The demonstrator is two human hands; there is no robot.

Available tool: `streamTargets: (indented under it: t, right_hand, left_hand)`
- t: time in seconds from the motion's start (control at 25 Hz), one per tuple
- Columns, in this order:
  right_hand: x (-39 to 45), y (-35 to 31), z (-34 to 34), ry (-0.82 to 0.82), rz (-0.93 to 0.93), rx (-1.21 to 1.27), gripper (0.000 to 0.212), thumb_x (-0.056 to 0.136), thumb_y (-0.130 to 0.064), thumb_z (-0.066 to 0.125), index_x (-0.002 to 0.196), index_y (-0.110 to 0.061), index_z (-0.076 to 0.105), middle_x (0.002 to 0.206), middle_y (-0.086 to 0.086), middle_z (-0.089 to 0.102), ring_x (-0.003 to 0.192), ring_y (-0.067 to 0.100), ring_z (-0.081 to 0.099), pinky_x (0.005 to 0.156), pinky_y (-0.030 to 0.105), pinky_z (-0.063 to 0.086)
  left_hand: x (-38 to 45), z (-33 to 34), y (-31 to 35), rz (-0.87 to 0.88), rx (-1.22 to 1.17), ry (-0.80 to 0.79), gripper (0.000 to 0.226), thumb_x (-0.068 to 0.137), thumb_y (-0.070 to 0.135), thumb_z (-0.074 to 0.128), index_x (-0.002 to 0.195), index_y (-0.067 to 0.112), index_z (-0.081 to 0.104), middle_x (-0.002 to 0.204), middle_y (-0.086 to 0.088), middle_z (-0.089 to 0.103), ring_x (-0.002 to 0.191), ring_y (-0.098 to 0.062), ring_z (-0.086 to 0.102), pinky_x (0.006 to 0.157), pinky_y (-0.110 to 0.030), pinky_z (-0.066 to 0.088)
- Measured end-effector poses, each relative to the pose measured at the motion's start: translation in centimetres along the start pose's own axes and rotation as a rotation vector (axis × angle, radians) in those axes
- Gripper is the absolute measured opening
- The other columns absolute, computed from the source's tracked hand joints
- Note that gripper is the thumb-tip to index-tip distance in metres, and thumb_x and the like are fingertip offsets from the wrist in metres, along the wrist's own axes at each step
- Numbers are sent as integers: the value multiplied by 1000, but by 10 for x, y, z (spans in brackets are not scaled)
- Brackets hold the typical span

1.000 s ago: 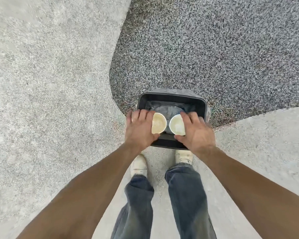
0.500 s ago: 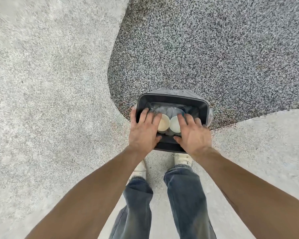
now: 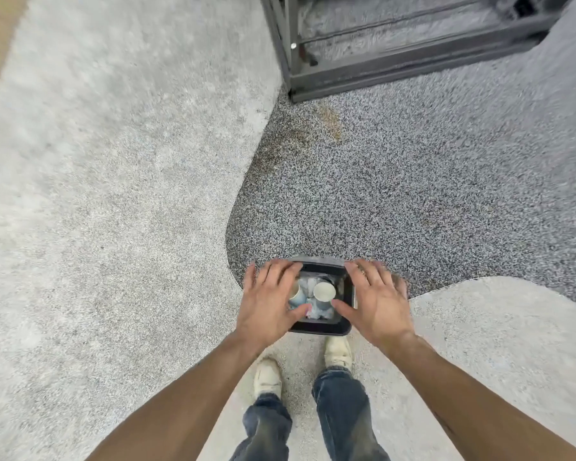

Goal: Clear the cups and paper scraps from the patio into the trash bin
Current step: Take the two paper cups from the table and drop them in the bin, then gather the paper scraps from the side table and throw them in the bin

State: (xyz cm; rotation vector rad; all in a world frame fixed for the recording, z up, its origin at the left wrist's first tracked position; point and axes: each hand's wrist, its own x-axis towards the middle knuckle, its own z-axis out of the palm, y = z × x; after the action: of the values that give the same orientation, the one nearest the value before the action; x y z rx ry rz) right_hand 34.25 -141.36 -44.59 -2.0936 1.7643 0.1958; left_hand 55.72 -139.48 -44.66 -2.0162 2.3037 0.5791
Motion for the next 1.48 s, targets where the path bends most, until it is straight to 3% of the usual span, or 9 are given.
streamTargets:
  t: [0.2, 0.4, 0.6, 0.8, 1.08, 1.24, 1.48]
  right_hand:
    - [-64, -15, -150, 156, 26, 85, 80, 81, -72, 43, 147, -40, 12, 156, -5, 21, 145, 18, 9, 113, 51, 4]
    - [-135, -22, -245, 398, 126, 62, 79, 77, -78, 38, 144, -39, 24, 152, -6, 33, 143, 18, 19, 113, 53, 20]
    - [-208, -17, -282, 555, 252, 26, 82, 75, -82, 32, 145, -39, 27, 152, -9, 32, 142, 17, 20, 113, 49, 20]
    - [-291, -1, -288, 672, 418, 26, 82, 76, -85, 24, 144, -39, 28, 151, -7, 34, 142, 19, 22, 113, 48, 23]
    - [-467, 28, -254, 777, 826, 79, 79, 76, -73, 50, 143, -35, 34, 152, -6, 32, 141, 23, 26, 111, 46, 25]
    - [-586, 27, -215, 800, 1092, 75, 78, 77, -75, 46, 143, -35, 34, 154, -6, 28, 143, 20, 19, 113, 43, 22]
    - [-786, 6, -149, 843, 1429, 54, 76, 78, -72, 50, 143, -34, 36, 153, -6, 31, 142, 21, 21, 113, 43, 24]
  left_hand:
    - [-30, -153, 53, 56, -97, 78, 76, 83, 69, 47, 147, 37, 21, 154, 8, 24, 142, -12, 20, 119, -48, -3]
    - [-52, -253, 94, 215, -169, 216, 81, 80, 75, 46, 147, 40, 19, 156, 11, 18, 144, -8, 13, 119, -49, 1]
    - [-71, -299, 124, 417, -150, 259, 85, 74, 83, 37, 147, 45, 14, 157, 16, 8, 143, -1, 0, 117, -44, -11]
    - [-87, -307, 176, 665, -153, 235, 86, 73, 86, 33, 147, 44, 17, 156, 18, 11, 145, -6, 7, 117, -45, -8]
    - [-159, -277, 316, 1131, -159, 140, 86, 76, 84, 33, 147, 37, 27, 156, 7, 26, 145, -15, 20, 118, -53, 8]
    - [-234, -251, 400, 1375, -187, 68, 85, 75, 78, 44, 146, 32, 34, 154, 6, 30, 144, -16, 22, 117, -51, 9]
    - [-400, -191, 506, 1669, -218, -54, 84, 75, 77, 44, 146, 33, 34, 153, 9, 30, 143, -11, 19, 118, -40, 0]
